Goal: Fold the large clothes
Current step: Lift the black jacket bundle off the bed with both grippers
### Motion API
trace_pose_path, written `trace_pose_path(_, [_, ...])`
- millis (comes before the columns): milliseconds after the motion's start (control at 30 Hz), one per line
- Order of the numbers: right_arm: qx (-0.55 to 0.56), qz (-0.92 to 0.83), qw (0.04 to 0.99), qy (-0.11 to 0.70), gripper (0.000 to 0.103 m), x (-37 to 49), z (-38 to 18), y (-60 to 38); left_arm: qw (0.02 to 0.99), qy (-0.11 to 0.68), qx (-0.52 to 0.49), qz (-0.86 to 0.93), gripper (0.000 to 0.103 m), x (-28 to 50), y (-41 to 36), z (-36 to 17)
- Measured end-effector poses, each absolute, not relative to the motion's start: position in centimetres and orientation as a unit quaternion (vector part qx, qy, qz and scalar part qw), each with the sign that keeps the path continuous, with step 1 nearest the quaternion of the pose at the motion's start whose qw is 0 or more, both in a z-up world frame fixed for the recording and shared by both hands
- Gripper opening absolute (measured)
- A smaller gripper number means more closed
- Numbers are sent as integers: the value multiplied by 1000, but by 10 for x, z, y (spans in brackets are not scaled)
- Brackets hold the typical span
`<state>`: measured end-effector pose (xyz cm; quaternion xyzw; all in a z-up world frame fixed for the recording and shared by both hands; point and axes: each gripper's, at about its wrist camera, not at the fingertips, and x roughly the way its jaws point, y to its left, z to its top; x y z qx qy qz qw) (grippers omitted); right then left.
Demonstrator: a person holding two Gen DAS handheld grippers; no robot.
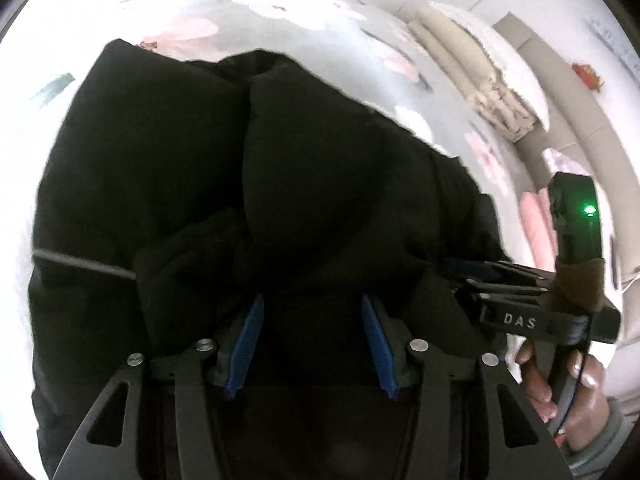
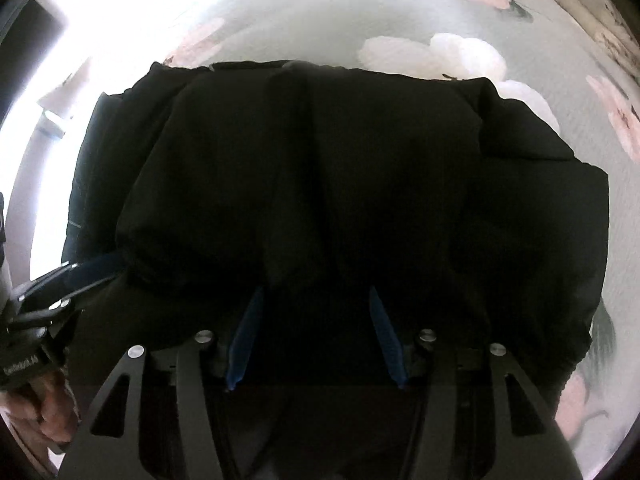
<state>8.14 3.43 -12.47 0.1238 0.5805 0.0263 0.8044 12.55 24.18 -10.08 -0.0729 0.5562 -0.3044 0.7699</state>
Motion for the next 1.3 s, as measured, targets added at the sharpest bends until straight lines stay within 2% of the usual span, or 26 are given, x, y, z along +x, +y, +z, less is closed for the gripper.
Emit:
trace_pose_path(133, [135, 53, 830, 539, 58, 38, -87, 21, 767, 544, -88, -329, 53, 97, 265, -72])
trace_pose_path(167, [135, 55, 833, 534, 62, 19, -80, 21, 766, 546, -89, -328, 54, 90, 274, -68])
trace_pose_path(233, [140, 57, 835, 529, 64, -10, -77, 13, 762, 557, -91, -317, 58, 74, 296, -65])
trace_pose_path(700, [267, -67, 756, 594, 64, -246, -130, 11, 724, 646, -117, -211, 58, -43, 469, -110])
trace_pose_path(867, [267, -104, 742, 606, 64, -288, -138, 14, 711, 664, -136, -187, 59, -69, 514, -125])
trace_pose_path(933, [279, -112, 736, 606, 64, -294, -143, 9, 694, 681, -157, -175, 66, -76, 527, -134])
trace_pose_path(1200, [295, -126, 732, 601, 64, -316, -156, 8, 662, 696, -205, -188, 68, -95, 538, -165])
trace_pose_path(1300, [300, -125, 734, 597, 64, -321, -153, 6, 647, 684, -257, -218, 68, -94, 543, -173])
